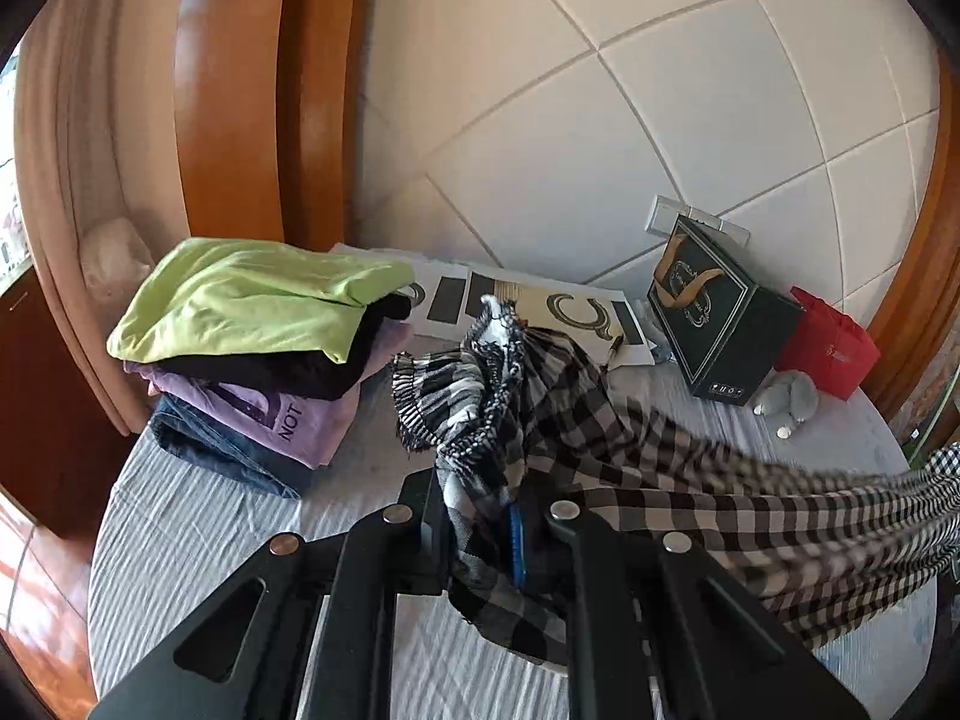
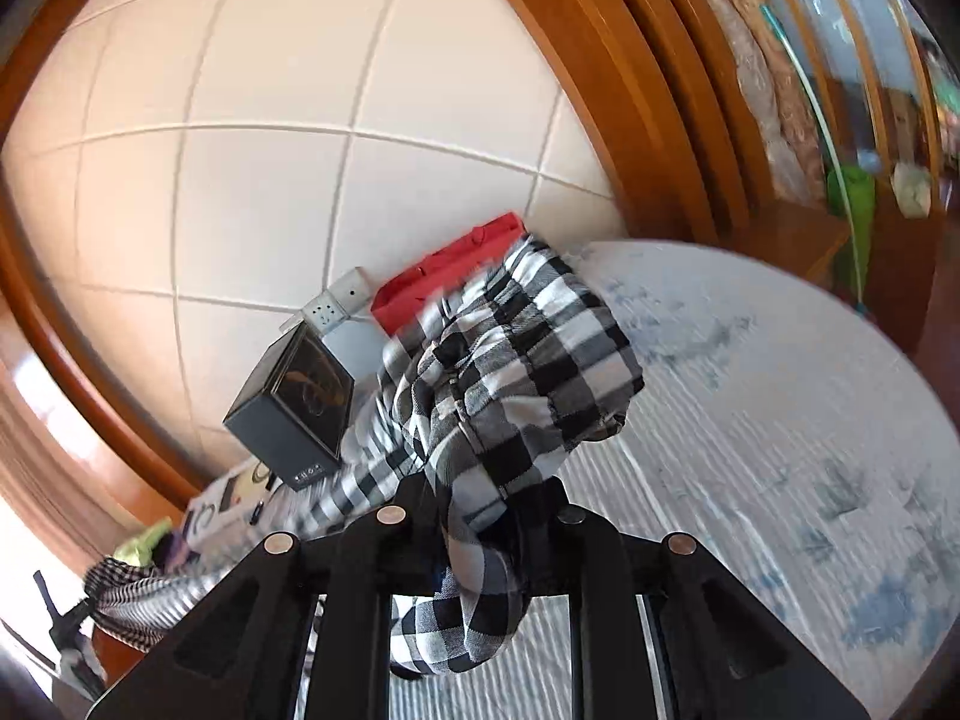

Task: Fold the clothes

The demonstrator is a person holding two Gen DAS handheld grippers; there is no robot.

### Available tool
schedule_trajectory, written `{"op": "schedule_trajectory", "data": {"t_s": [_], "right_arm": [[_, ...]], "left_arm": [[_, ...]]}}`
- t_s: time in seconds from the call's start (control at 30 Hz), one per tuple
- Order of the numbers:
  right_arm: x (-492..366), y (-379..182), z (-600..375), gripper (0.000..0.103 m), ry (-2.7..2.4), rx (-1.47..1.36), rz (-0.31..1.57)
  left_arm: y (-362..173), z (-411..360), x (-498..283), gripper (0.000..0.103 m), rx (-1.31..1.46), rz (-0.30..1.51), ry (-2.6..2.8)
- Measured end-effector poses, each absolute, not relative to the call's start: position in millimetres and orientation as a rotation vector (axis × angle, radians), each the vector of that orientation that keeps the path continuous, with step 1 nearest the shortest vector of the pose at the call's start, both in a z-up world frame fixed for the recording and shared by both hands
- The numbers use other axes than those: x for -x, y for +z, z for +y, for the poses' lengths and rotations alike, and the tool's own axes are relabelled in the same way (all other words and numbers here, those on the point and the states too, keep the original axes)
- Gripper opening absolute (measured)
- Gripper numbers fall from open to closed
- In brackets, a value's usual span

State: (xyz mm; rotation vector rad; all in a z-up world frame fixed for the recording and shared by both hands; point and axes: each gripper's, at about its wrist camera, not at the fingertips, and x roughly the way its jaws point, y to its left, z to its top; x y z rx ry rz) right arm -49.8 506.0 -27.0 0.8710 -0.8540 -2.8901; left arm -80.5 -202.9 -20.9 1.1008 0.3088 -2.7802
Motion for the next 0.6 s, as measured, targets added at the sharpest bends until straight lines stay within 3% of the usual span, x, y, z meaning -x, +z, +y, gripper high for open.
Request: {"op": "schedule_trajectory", "data": {"t_s": [0.1, 0.2, 0.27, 0.43, 0.53, 0.6], "right_arm": [[66, -72, 511, 0.016, -2.842, -1.048, -0.895], [72, -141, 514, 0.019, -2.774, -1.334, -0.928], [71, -174, 516, 0.024, -2.751, -1.513, -0.913], [52, -190, 530, 0.044, -2.742, -1.51, -1.007], [52, -192, 534, 0.046, -2.714, -1.471, -1.074], [53, -193, 534, 0.054, -2.689, -1.449, -1.119]], "left_arm": [[-56, -207, 94, 0.014, -1.23, 0.333, -2.726], [-125, -207, 97, 0.014, -1.389, 0.352, -2.612], [-158, -208, 94, 0.014, -1.488, 0.379, -2.531], [-184, -216, 84, 0.033, -1.516, 0.423, -2.475], [-186, -221, 82, 0.037, -1.493, 0.488, -2.472], [-187, -220, 81, 0.039, -1.483, 0.492, -2.476]]}}
